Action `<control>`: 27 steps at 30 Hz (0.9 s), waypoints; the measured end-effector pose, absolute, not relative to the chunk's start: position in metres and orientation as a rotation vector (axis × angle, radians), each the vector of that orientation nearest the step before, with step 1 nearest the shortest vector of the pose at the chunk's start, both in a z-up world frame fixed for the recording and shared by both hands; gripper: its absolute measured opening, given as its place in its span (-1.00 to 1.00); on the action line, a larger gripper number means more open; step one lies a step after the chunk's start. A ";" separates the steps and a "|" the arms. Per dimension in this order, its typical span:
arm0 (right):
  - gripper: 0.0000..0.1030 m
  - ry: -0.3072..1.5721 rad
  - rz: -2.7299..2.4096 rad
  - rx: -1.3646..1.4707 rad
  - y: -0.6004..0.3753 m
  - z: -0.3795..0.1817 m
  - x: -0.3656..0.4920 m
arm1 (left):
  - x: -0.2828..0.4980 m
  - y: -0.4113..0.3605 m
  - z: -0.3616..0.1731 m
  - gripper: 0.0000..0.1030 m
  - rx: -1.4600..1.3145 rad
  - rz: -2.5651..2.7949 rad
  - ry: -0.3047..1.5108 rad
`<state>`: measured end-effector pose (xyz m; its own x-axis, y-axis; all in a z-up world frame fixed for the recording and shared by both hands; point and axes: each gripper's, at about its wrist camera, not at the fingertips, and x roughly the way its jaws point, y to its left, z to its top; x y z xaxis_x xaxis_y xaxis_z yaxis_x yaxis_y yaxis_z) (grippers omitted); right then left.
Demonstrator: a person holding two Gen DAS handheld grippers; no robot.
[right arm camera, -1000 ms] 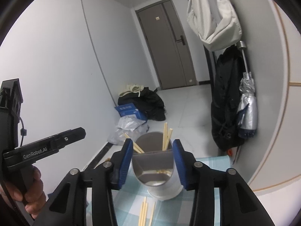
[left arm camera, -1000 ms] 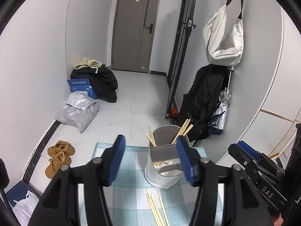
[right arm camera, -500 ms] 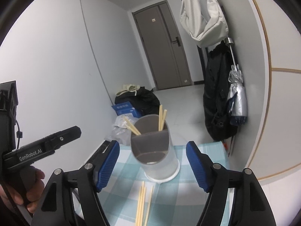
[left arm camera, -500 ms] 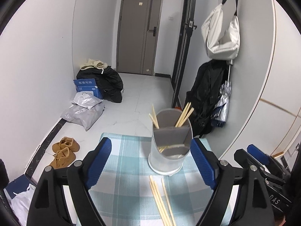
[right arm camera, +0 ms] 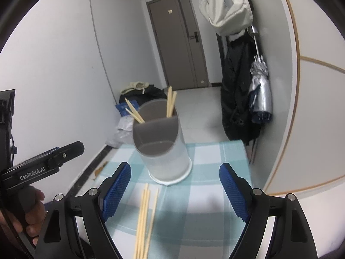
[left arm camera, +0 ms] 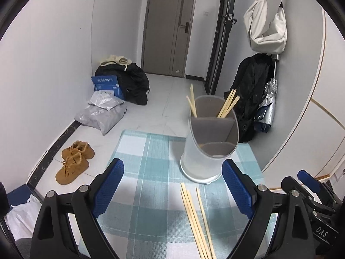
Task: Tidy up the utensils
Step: 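Withdraw both tools from the holder toward the chopstick pile, then grasp a chopstick with the right tool while the left tool grasps another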
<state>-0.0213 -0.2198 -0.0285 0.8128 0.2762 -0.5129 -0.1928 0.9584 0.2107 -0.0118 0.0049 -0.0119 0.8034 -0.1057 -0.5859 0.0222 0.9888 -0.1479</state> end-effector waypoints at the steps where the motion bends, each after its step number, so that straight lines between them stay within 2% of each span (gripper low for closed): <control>1: 0.64 0.584 0.247 0.153 -0.221 -0.033 -0.020 | -0.011 0.005 -0.016 0.74 -0.136 -0.069 0.640; 12: 0.64 0.752 0.286 0.124 -0.207 -0.078 -0.008 | 0.007 0.016 -0.057 0.74 -0.179 -0.063 0.773; 27: 0.63 0.961 0.323 0.007 -0.165 -0.122 0.045 | 0.028 0.067 -0.057 0.74 -0.311 0.081 0.795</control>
